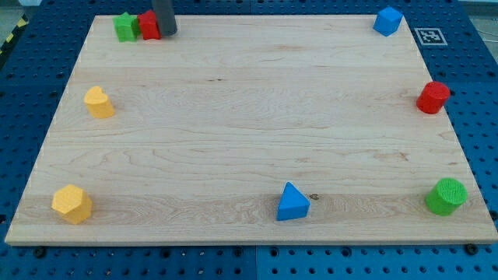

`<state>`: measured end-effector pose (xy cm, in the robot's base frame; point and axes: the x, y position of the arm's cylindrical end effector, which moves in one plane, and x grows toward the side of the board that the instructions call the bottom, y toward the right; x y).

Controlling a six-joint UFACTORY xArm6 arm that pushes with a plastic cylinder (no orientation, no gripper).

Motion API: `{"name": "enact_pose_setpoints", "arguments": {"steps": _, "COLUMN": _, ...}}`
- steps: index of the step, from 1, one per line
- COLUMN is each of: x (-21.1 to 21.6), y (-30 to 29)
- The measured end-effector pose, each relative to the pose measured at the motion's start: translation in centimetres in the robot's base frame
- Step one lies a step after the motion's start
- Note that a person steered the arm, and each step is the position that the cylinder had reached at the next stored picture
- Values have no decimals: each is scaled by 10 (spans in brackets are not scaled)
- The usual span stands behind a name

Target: Move your arm towards down

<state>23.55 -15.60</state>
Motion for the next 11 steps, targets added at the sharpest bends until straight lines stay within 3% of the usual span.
{"name": "enact_pose_setpoints", "arguments": {"steps": 10, "x": 61, "y": 17}}
{"name": "enact_pose_setpoints", "arguments": {"steps": 11, "x": 85, "y": 16}}
